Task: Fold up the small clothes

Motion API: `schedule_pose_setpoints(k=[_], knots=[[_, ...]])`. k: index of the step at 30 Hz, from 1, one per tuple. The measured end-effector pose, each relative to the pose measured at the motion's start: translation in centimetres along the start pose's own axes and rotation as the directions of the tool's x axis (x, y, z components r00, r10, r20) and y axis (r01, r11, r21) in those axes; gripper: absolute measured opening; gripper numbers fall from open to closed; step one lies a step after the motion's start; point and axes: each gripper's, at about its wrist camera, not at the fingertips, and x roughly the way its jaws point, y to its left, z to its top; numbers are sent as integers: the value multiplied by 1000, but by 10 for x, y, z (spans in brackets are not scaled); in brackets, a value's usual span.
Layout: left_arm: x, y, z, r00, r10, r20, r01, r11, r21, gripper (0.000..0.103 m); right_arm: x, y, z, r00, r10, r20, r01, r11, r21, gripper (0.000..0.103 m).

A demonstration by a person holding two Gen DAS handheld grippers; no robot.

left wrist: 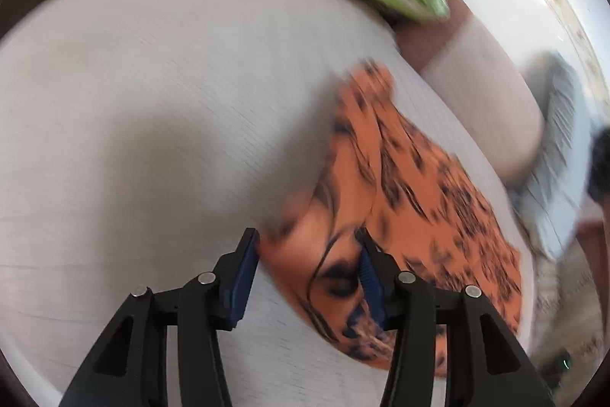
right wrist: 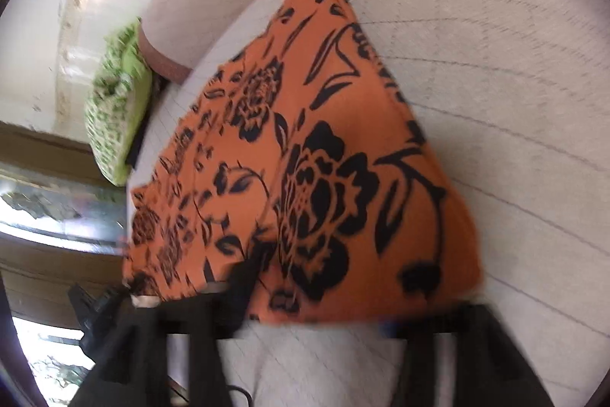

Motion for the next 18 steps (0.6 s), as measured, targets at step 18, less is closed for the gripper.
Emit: schedule_pose_setpoints(k=[18], knots=[[8, -85, -37, 969, 172, 179, -231, 889, 396, 71, -27, 91, -30, 932, -73, 356, 229, 879, -418, 54]])
